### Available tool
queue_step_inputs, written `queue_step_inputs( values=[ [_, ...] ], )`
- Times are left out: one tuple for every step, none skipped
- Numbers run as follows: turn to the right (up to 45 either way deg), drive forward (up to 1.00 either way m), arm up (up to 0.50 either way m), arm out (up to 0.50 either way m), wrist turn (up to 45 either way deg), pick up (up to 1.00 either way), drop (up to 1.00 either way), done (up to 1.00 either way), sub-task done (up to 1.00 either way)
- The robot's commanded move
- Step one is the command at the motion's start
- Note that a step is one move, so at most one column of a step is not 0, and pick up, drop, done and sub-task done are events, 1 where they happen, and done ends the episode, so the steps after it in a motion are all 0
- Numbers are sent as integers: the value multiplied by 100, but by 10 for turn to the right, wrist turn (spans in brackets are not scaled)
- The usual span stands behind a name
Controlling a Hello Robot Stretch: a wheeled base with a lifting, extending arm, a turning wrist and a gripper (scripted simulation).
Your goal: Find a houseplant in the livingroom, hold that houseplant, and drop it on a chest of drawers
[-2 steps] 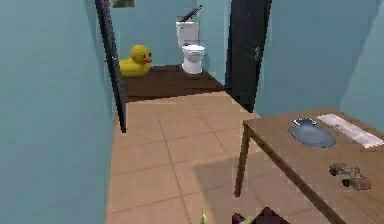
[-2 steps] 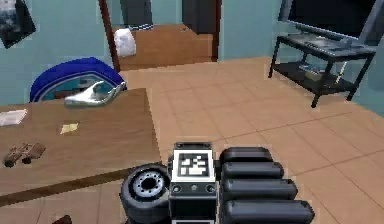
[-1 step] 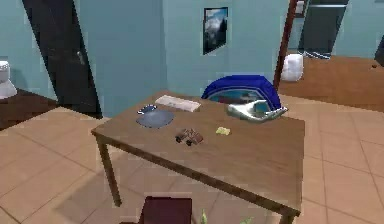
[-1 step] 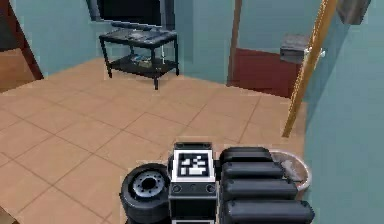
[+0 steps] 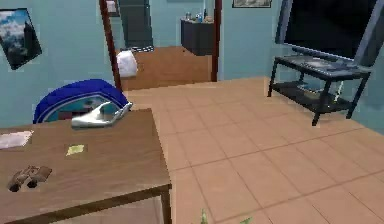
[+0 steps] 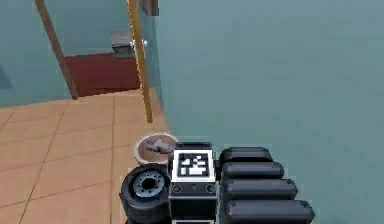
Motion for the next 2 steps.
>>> queue_step_inputs(
  values=[
    [360,0,0,0,0,0,0,0,0],
    [0,15,0,0,0,0,0,0,0]
  ],
)
